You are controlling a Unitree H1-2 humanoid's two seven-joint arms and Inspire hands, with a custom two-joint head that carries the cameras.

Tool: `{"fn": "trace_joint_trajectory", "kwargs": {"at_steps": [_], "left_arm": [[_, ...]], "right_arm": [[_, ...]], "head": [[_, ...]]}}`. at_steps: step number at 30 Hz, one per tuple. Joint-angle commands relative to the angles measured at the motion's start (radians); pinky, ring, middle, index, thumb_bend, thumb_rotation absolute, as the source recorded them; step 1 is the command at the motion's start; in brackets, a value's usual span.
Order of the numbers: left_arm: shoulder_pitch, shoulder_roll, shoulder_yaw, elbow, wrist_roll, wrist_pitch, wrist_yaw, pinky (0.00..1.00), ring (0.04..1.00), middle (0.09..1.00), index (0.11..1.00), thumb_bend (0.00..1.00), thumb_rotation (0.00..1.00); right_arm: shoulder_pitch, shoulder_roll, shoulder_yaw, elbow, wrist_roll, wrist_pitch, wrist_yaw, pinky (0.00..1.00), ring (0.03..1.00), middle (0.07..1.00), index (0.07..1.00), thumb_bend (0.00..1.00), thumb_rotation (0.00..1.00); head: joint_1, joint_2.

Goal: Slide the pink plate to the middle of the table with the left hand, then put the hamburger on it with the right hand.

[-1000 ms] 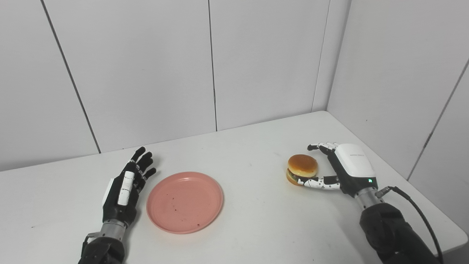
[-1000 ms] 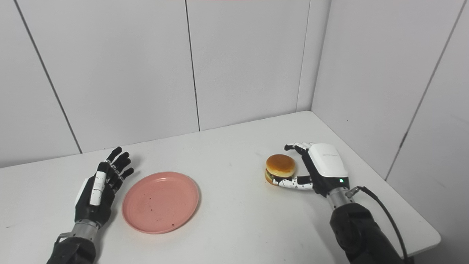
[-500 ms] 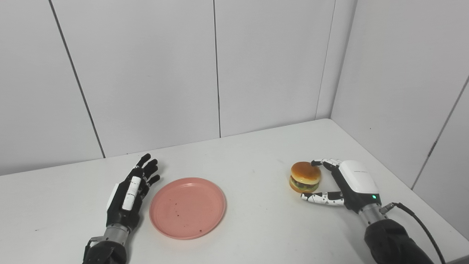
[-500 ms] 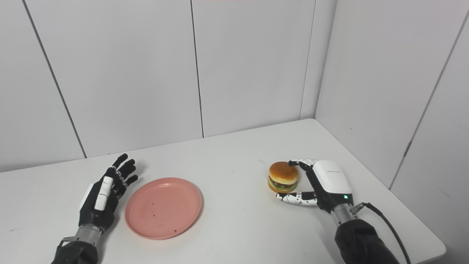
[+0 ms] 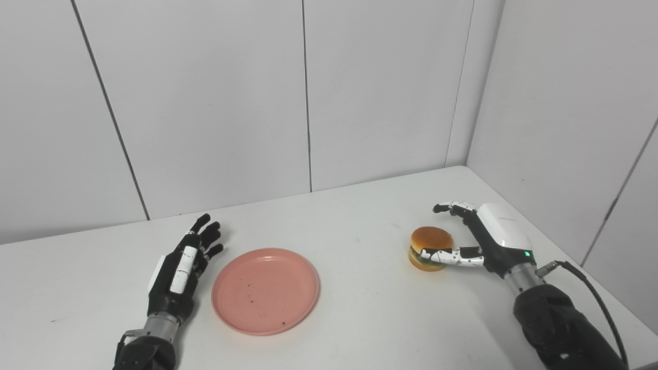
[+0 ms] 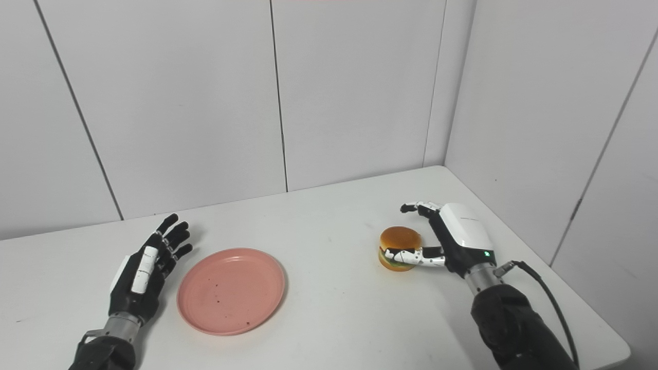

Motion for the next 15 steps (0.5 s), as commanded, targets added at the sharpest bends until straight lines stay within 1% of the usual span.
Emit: {"fn": "trace_joint_trajectory", "kwargs": {"at_steps": [1, 5, 6, 7, 10, 12, 15], "left_arm": [[0.082, 0.005, 0.001, 0.05, 0.004, -0.012, -0.004, 0.87, 0.909, 0.872, 0.865, 0.97, 0.77], [0.087, 0.006, -0.002, 0.039, 0.006, -0.008, -0.001, 0.86, 0.906, 0.87, 0.866, 0.97, 0.77], [0.089, 0.007, -0.003, 0.035, 0.007, -0.007, -0.001, 0.86, 0.905, 0.87, 0.864, 0.98, 0.77], [0.09, 0.007, -0.003, 0.032, 0.008, -0.007, 0.0, 0.86, 0.903, 0.869, 0.862, 0.96, 0.77], [0.096, 0.006, -0.005, 0.017, 0.007, 0.002, 0.0, 0.86, 0.903, 0.87, 0.864, 0.95, 0.77], [0.099, 0.005, -0.006, 0.011, 0.005, 0.007, -0.002, 0.86, 0.908, 0.873, 0.869, 0.94, 0.76], [0.103, 0.001, -0.011, 0.003, 0.009, 0.011, 0.002, 0.87, 0.909, 0.876, 0.872, 0.95, 0.76]], "right_arm": [[-0.053, -0.032, -0.008, -0.038, -0.002, 0.008, 0.004, 0.65, 0.731, 0.753, 0.705, 0.79, 0.62], [-0.064, -0.044, -0.012, -0.057, 0.035, 0.042, 0.074, 0.67, 0.758, 0.777, 0.732, 0.78, 0.62], [-0.072, -0.057, -0.005, -0.065, 0.034, 0.062, 0.111, 0.67, 0.761, 0.781, 0.736, 0.78, 0.62], [-0.078, -0.066, -0.001, -0.071, 0.031, 0.077, 0.137, 0.67, 0.771, 0.793, 0.745, 0.79, 0.65], [-0.103, -0.102, 0.025, -0.095, 0.011, 0.151, 0.247, 0.69, 0.793, 0.804, 0.751, 0.8, 0.67], [-0.123, -0.122, 0.045, -0.109, -0.009, 0.201, 0.309, 0.72, 0.809, 0.807, 0.752, 0.81, 0.64], [-0.148, -0.144, 0.073, -0.104, -0.036, 0.235, 0.356, 0.76, 0.819, 0.802, 0.766, 0.83, 0.6]], "head": [[0.0, 0.002], [0.001, 0.005], [0.0, 0.008], [0.0, 0.008], [-0.003, 0.014], [-0.003, 0.017], [0.0, 0.023]]}}
